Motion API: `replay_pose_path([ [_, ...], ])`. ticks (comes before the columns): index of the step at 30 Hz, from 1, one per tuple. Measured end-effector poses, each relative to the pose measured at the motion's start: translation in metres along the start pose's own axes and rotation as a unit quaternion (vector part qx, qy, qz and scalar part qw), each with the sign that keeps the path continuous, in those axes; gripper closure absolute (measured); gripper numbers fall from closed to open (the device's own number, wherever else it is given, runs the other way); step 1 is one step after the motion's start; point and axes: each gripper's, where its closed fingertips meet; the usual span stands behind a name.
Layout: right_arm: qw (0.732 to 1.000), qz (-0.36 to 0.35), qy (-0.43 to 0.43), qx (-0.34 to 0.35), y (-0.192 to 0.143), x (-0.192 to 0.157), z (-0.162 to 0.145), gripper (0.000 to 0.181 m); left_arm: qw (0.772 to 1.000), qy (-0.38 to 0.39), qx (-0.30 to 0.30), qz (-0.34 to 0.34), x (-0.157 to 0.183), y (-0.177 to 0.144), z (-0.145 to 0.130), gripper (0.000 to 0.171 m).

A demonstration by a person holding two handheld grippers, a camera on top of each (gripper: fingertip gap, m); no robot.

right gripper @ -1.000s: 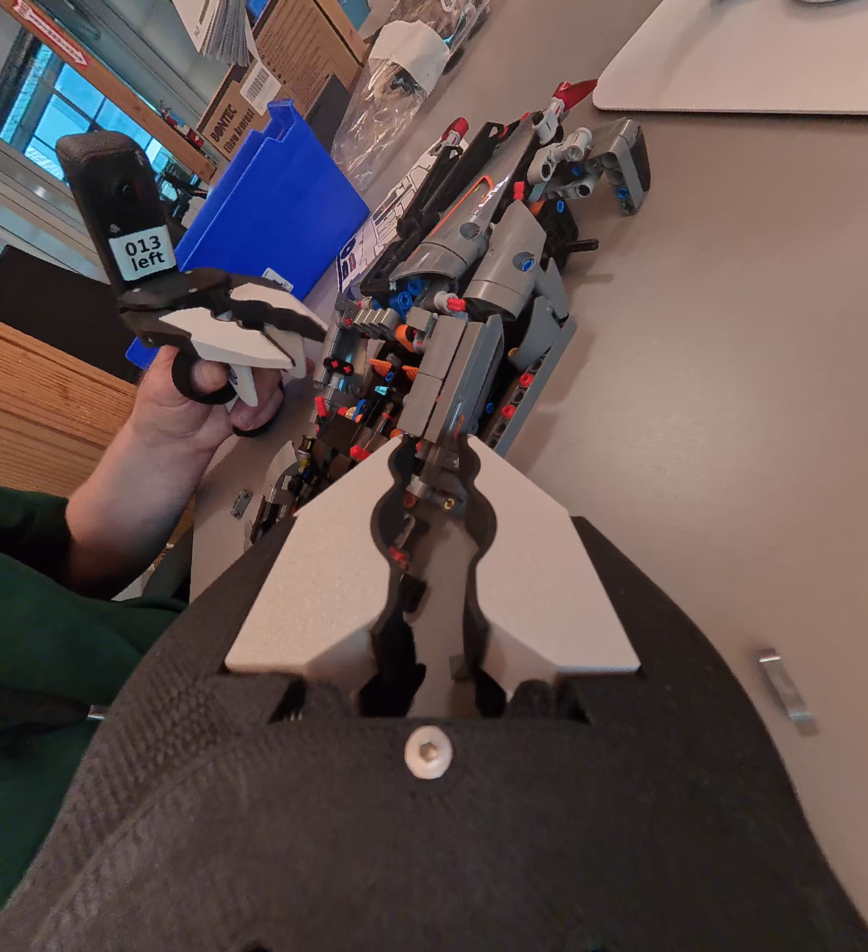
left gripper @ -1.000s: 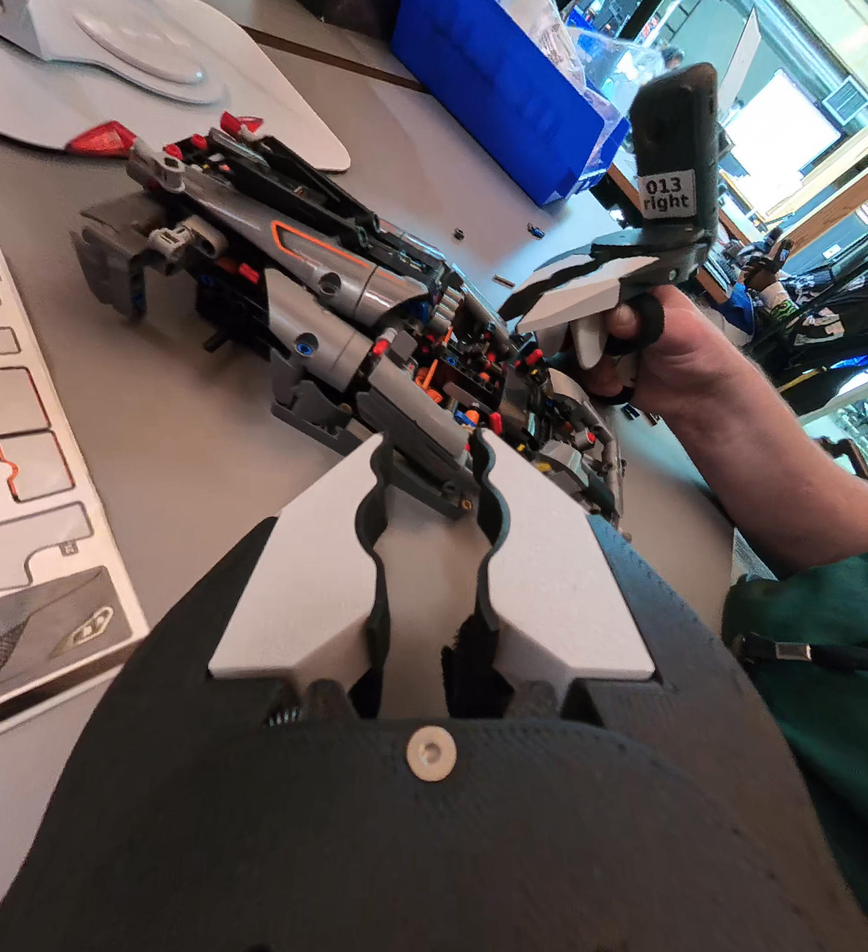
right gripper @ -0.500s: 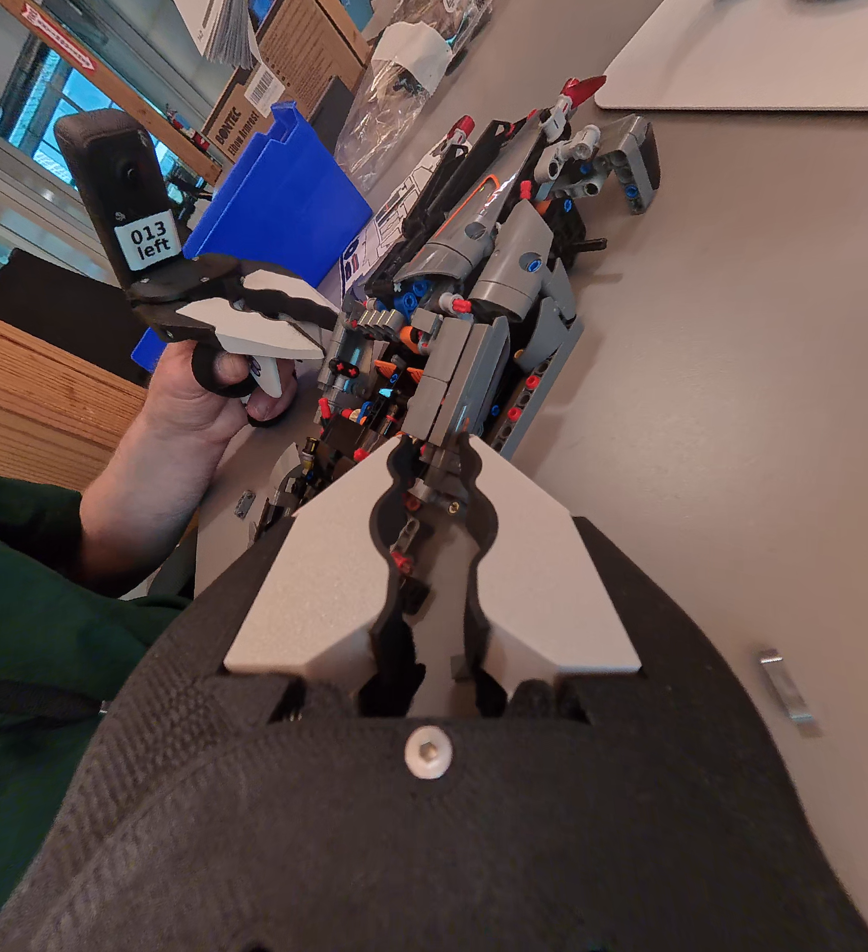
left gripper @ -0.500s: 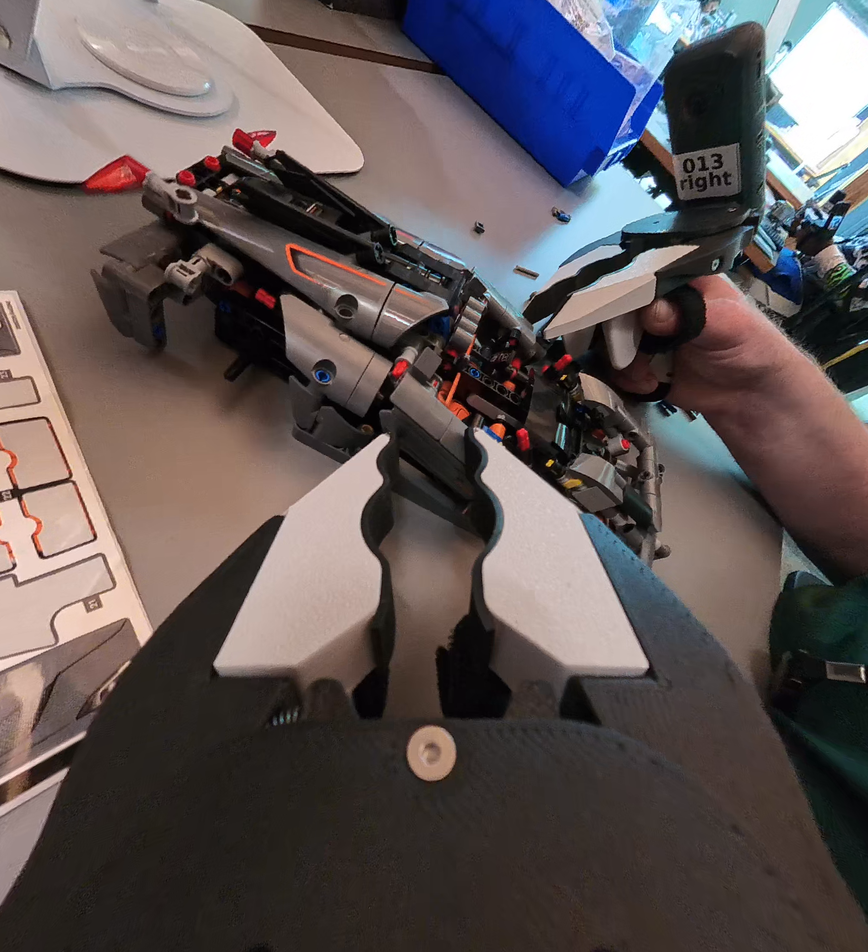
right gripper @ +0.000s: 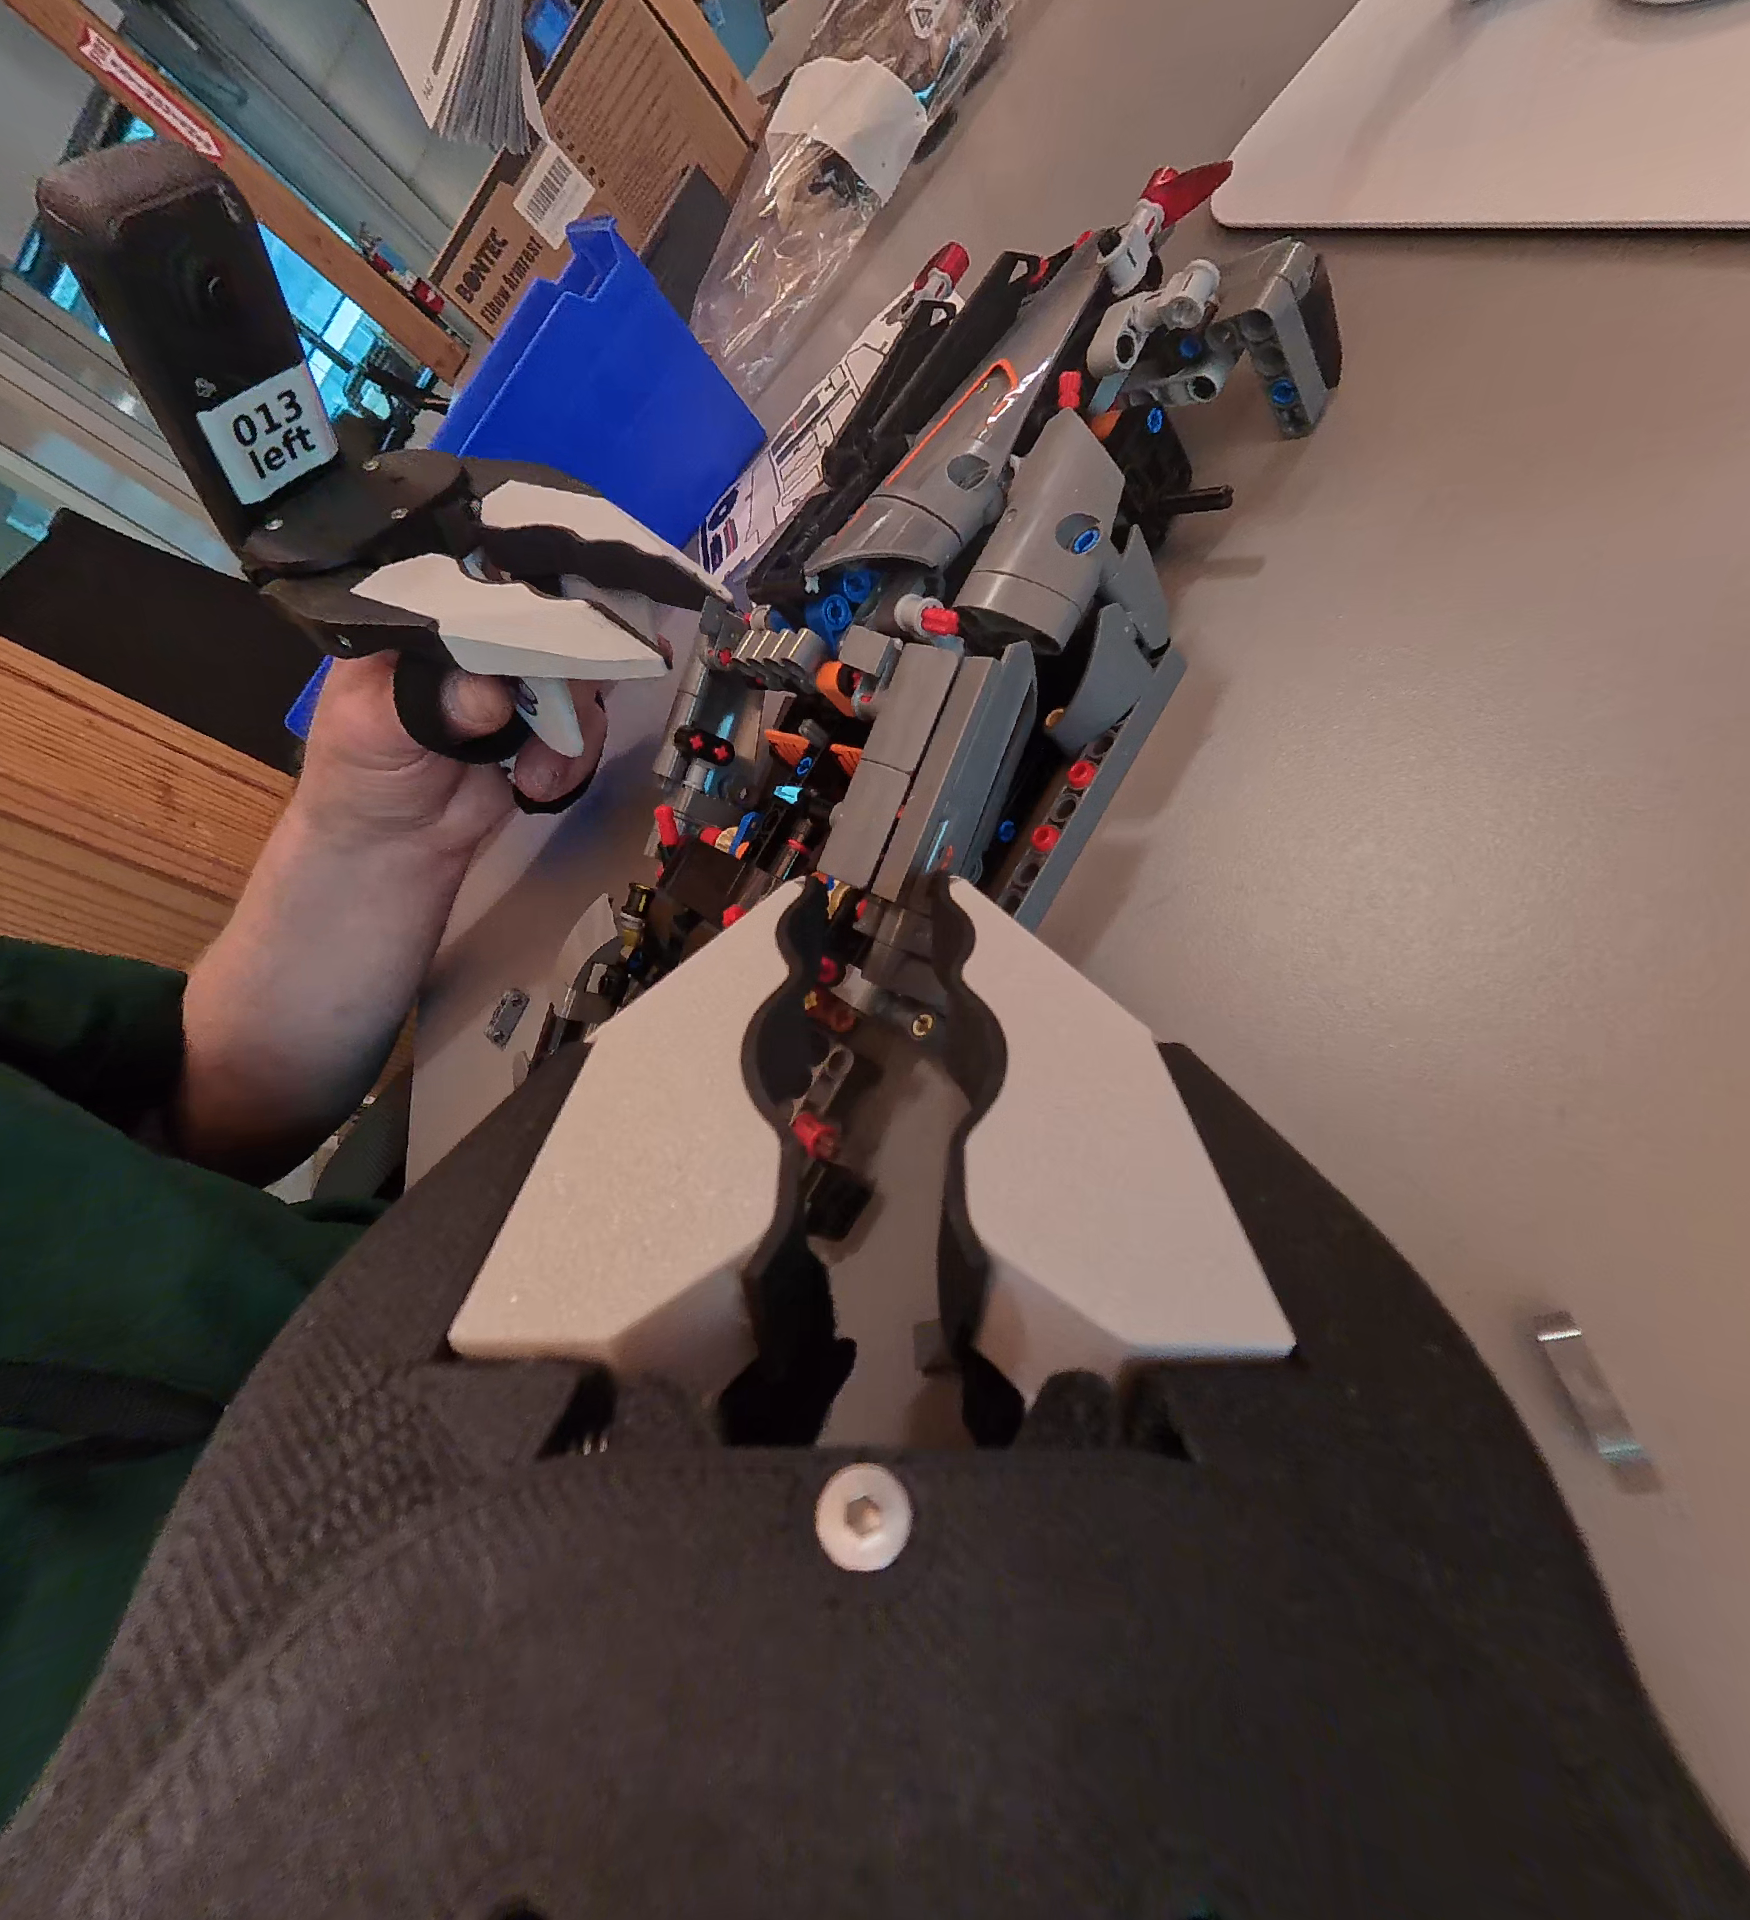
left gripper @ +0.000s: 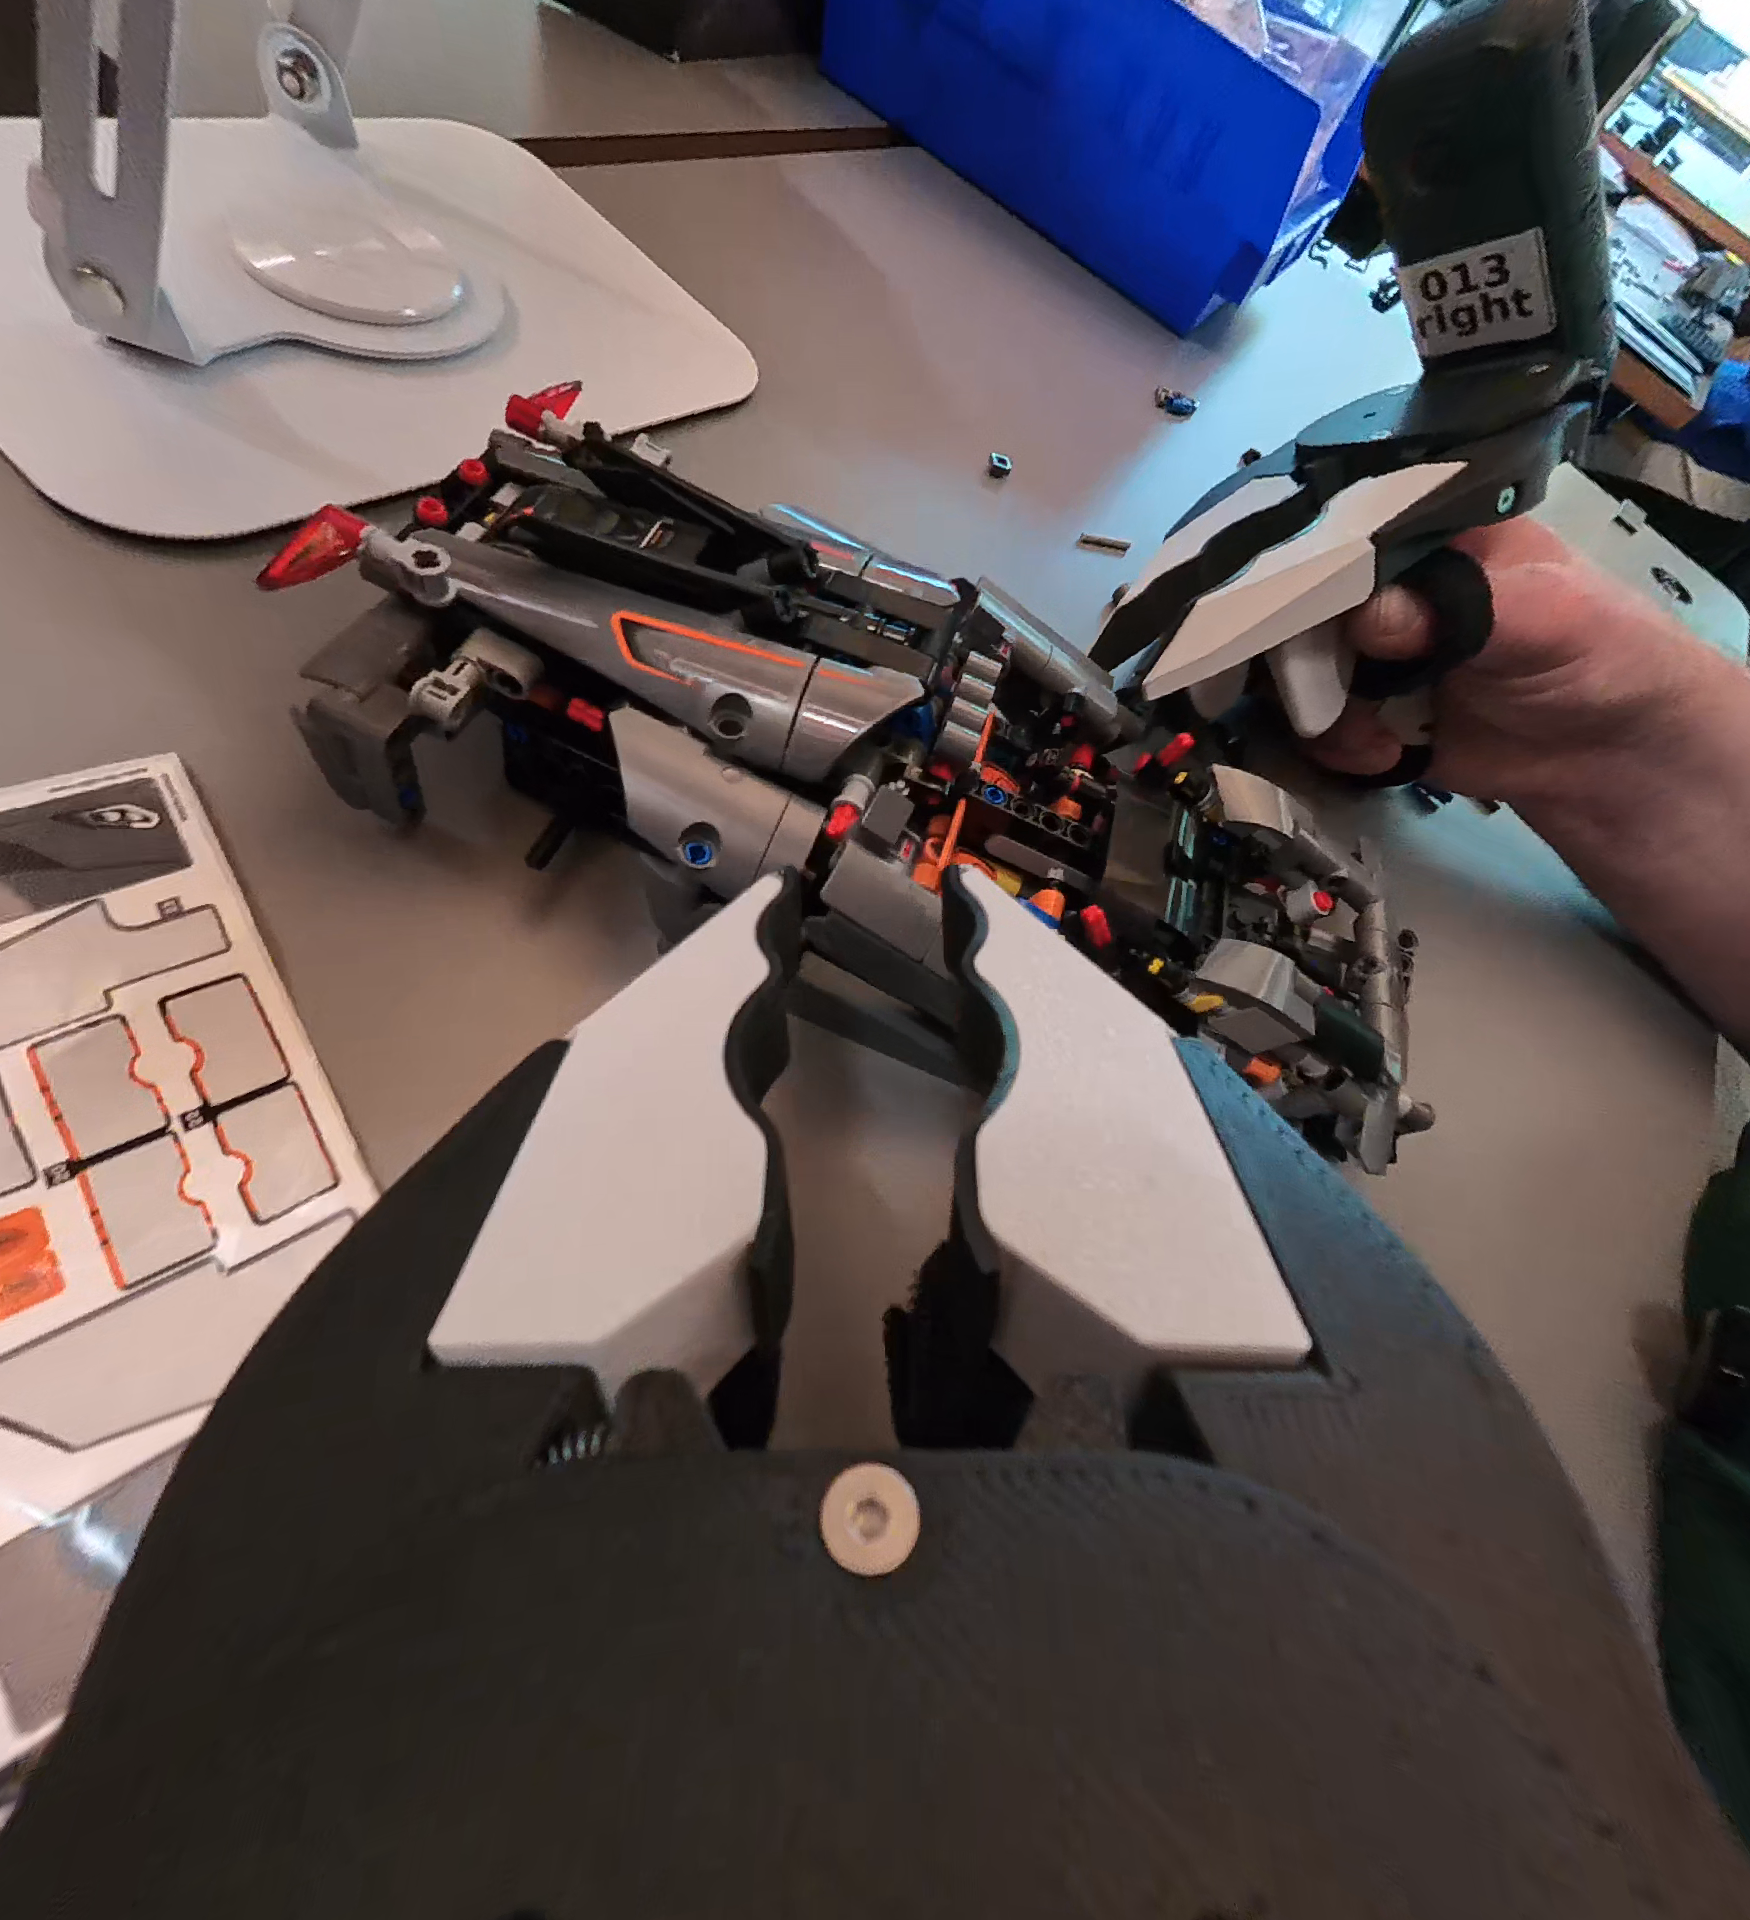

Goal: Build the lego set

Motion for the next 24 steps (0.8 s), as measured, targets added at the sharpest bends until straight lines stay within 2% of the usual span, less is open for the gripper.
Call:
replay_pose_path([
  [12, 1.000, 0.002, -0.001, -0.001, -0.0004, -0.0007, -0.0002, 0.162, 0.999, 0.030, -0.022, -0.007, 0.0042, 0.0065, -0.0050, 0.154],
  [24, 1.000, 0.012, -0.005, 0.000, -0.0007, -0.0039, -0.0003, 0.161, 1.000, 0.012, -0.015, -0.013, 0.0084, 0.0015, -0.0090, 0.155],
])
Point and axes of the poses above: each gripper's, where its closed fingertips meet, y out along the fingers, z out of its top, x = y × z across the jaws, and after that the axes turned 4 degrees about z, right-handed
